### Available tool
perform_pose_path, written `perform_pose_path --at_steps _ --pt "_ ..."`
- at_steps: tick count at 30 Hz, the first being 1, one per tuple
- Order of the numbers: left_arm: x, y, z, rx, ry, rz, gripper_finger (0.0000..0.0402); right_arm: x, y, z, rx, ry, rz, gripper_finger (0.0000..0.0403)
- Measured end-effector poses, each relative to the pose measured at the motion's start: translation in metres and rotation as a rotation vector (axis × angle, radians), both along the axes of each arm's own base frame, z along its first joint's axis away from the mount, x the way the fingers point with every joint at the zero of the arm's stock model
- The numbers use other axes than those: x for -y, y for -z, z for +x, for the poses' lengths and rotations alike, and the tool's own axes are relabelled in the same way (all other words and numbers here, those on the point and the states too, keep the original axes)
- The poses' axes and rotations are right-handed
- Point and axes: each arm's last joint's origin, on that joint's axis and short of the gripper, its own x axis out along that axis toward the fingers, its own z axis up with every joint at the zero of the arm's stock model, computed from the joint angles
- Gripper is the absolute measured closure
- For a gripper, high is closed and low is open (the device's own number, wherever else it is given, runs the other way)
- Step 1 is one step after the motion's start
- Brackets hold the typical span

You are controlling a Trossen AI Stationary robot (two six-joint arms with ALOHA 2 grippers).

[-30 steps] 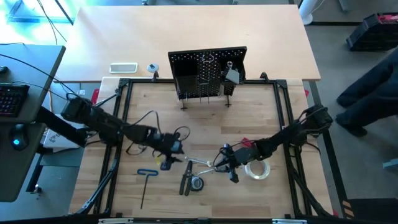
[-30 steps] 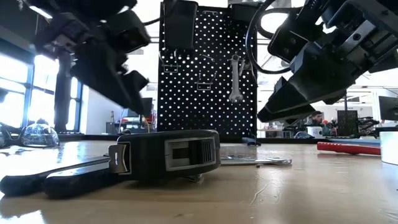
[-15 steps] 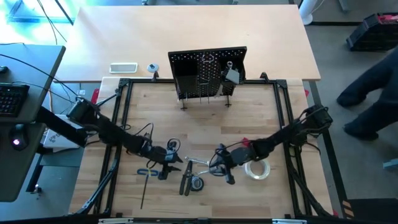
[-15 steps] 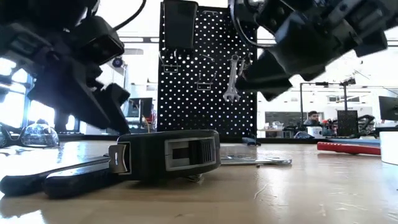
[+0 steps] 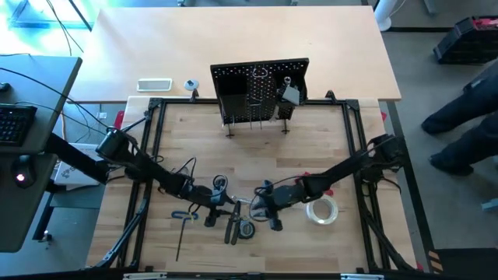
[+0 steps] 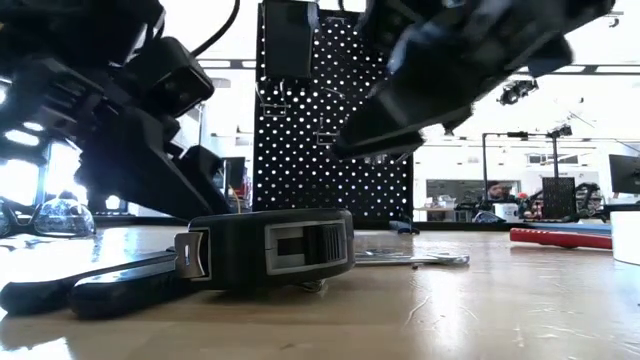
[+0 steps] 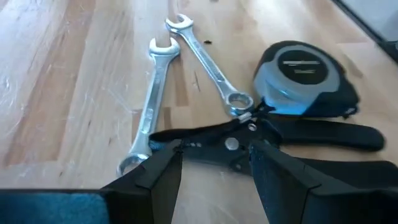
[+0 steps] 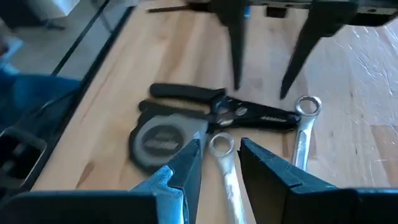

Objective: Hang tools onto peg board
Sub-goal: Hang the gray tape measure on the pegboard

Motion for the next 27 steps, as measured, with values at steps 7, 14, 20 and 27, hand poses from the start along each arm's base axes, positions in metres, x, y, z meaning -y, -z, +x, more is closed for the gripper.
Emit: perform_pose_path --at_steps 7,14,20,27 --pt "-0.002 0.007 0.001 -0.050 -0.047 0.084 0.0222 0.007 0.000 0.038 -0.148 0.070 0.094 0.0297" --pt "-0.004 0.009 0.000 -0.064 -0.066 0.138 0.0225 -0.001 -0.010 0.056 -0.293 0.163 0.164 0.0297" --pt "-0.004 0.009 0.000 -0.058 -0.054 0.173 0.0235 -0.007 -0.017 0.068 -0.301 0.252 0.284 0.0297" --pt "-0.001 0.009 -0.002 -0.058 -0.015 0.216 0.0244 -0.016 -0.010 0.078 -0.339 0.371 0.362 0.0297"
